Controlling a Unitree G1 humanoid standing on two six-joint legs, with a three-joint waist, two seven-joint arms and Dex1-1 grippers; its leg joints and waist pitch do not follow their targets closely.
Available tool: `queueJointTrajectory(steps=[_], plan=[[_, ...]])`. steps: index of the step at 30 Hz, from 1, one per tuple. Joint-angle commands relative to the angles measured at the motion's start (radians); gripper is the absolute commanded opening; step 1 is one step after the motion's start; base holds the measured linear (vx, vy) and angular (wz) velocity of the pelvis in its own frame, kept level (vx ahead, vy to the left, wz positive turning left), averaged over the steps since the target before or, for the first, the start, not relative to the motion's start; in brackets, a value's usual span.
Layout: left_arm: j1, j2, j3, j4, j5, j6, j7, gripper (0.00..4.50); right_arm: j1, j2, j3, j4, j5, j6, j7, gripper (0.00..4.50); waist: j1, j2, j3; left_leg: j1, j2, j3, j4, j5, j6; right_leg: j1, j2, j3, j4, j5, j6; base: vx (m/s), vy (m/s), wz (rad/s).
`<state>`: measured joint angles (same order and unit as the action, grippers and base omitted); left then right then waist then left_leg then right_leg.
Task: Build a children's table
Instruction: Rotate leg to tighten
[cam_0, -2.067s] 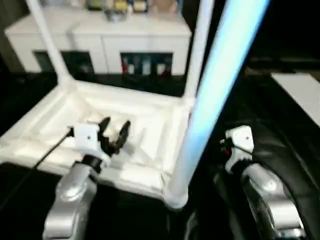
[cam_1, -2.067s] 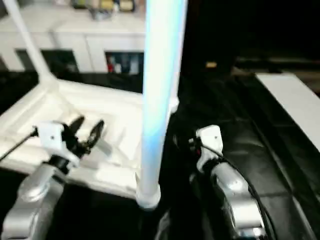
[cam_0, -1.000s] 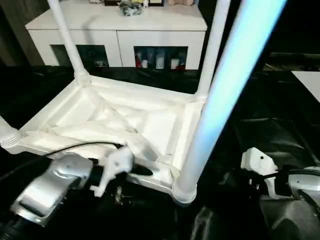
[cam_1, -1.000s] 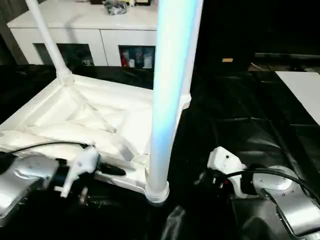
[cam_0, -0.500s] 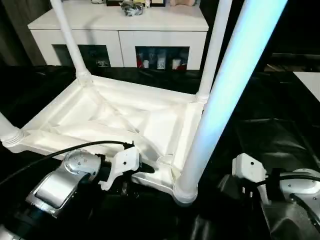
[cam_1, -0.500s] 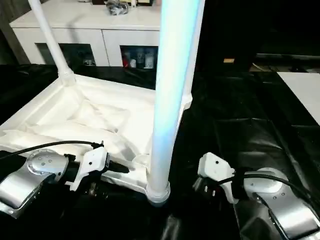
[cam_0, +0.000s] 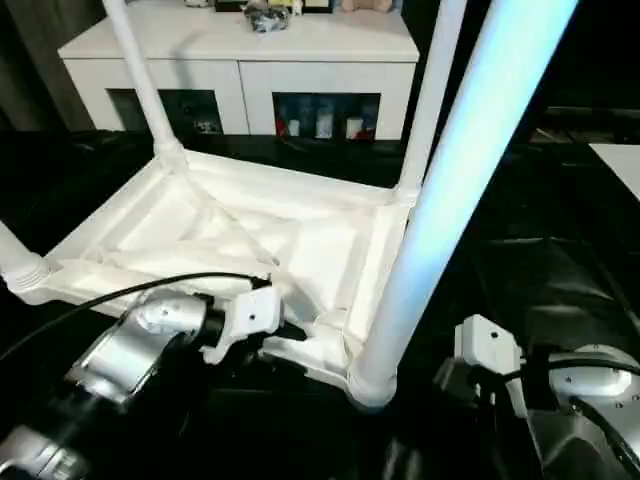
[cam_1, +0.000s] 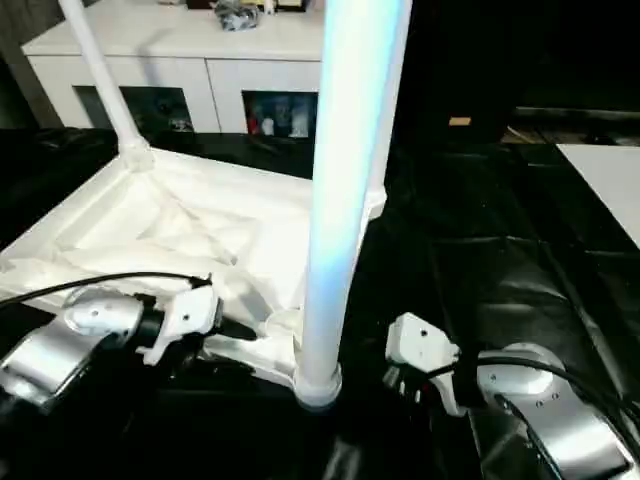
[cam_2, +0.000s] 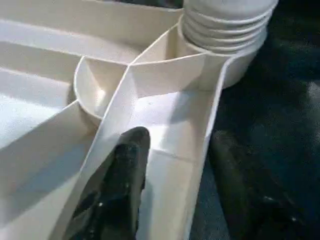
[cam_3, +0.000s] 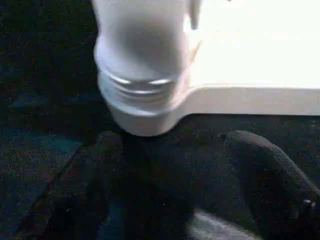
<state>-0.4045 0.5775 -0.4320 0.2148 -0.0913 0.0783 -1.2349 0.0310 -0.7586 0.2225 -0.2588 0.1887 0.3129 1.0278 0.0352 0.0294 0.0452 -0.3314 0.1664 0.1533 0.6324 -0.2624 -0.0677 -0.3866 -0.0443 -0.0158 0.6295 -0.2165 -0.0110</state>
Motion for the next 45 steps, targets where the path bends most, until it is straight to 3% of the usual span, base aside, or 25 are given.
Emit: queueJointTrajectory(steps=[1,10,14,16,23,28,35,39,40,41,43,44,45], plan=[[-0.03,0.006,-0.018,0.022,0.021,-0.02,-0.028,2.0,0.01,-0.008,0.01,-0.028,-0.008,0.005,-0.003,3.71,0.001,0.0,-0.045,-0.015,0.055,-0.017,-0.087,-0.081,0.059,0.054,-0.087,0.048,-0.076,-0.067,-0.271,0.0,0.0,0.0],[-0.033,0.029,-0.054,0.043,0.042,-0.009,-0.107,1.42,0.011,-0.016,0.014,-0.04,-0.009,0.011,0.006,3.71,-0.003,-0.002,-0.042,-0.012,0.059,-0.017,-0.091,-0.113,0.052,0.051,-0.089,0.049,-0.079,-0.122,-0.268,0.0,0.0,0.0],[-0.036,0.027,-0.048,0.071,0.06,-0.035,-0.084,1.06,-0.004,-0.003,0.016,-0.036,-0.006,0.013,-0.002,3.71,-0.004,-0.003,-0.042,-0.013,0.058,-0.017,-0.09,-0.104,0.055,0.051,-0.088,0.049,-0.079,-0.123,-0.264,0.0,0.0,0.0],[-0.035,0.022,-0.042,0.09,0.076,-0.047,-0.061,0.83,-0.011,0.005,0.018,-0.031,-0.007,0.01,-0.006,3.71,-0.003,-0.012,-0.042,-0.014,0.059,-0.016,-0.089,-0.098,0.057,0.051,-0.09,0.05,-0.079,-0.126,-0.261,0.0,0.0,0.0],[0.009,0.004,-0.025,0.088,0.122,-0.037,0.052,0.28,-0.035,0.024,0.006,0.001,-0.022,-0.012,-0.036,3.71,-0.005,-0.006,-0.038,-0.013,0.06,-0.017,-0.094,-0.122,0.048,0.048,-0.091,0.05,-0.084,-0.17,-0.253,0.0,0.0,0.0],[0.052,-0.053,0.031,0.056,0.095,0.038,0.17,0.14,-0.05,0.051,-0.038,0.036,-0.022,-0.015,-0.094,3.71,-0.009,-0.007,-0.041,-0.017,0.057,-0.015,-0.09,-0.109,0.05,0.051,-0.09,0.05,-0.083,-0.158,-0.249,0.0,0.0,0.0],[0.107,-0.133,0.084,-0.032,0.07,0.21,0.292,0.01,-0.093,0.109,-0.077,0.14,-0.065,-0.028,-0.228,3.71,-0.044,-0.014,-0.041,-0.025,0.048,-0.017,-0.086,-0.105,0.067,0.052,-0.087,0.046,-0.091,-0.222,-0.241,0.0,0.0,0.0],[0.118,-0.148,0.088,-0.061,0.066,0.244,0.306,0.01,-0.114,0.171,-0.111,0.173,-0.011,-0.024,-0.256,3.71,-0.046,-0.016,-0.042,-0.025,0.046,-0.016,-0.085,-0.093,0.084,0.049,-0.084,0.047,-0.093,-0.23,-0.235,0.0,0.0,0.0],[0.118,-0.145,0.085,-0.073,0.069,0.243,0.298,0.0,-0.133,0.216,-0.141,0.191,0.054,-0.003,-0.254,3.98,-0.044,-0.021,-0.042,-0.024,0.046,-0.017,-0.086,-0.086,0.094,0.048,-0.086,0.046,-0.091,-0.224,-0.235,0.0,0.0,0.0],[0.119,-0.138,0.08,-0.077,0.07,0.235,0.287,0.0,-0.14,0.226,-0.148,0.195,0.075,0.003,-0.246,3.98,-0.044,-0.018,-0.042,-0.025,0.047,-0.017,-0.087,-0.08,0.095,0.048,-0.085,0.045,-0.091,-0.219,-0.236,0.0,0.0,0.0],[0.122,-0.124,0.07,-0.089,0.077,0.224,0.264,0.0,-0.157,0.247,-0.163,0.205,0.118,0.016,-0.228,4.1,-0.042,-0.02,-0.043,-0.026,0.049,-0.017,-0.087,-0.062,0.101,0.049,-0.084,0.045,-0.088,-0.18,-0.241,0.0,0.0,0.0],[0.122,-0.108,0.058,-0.103,0.084,0.198,0.241,0.0,-0.175,0.258,-0.174,0.211,0.151,0.031,-0.212,4.22,-0.044,-0.035,-0.046,-0.028,0.049,-0.016,-0.086,-0.048,0.11,0.052,-0.084,0.043,-0.085,-0.152,-0.244,0.0,0.0,0.0],[0.106,-0.08,0.053,-0.118,0.083,0.2,0.2,0.0,-0.22,0.251,-0.158,0.231,0.155,0.033,-0.167,4.35,-0.041,-0.034,-0.046,-0.027,0.049,-0.016,-0.086,-0.033,0.117,0.052,-0.085,0.043,-0.081,-0.131,-0.246,0.0,0.0,0.0]])
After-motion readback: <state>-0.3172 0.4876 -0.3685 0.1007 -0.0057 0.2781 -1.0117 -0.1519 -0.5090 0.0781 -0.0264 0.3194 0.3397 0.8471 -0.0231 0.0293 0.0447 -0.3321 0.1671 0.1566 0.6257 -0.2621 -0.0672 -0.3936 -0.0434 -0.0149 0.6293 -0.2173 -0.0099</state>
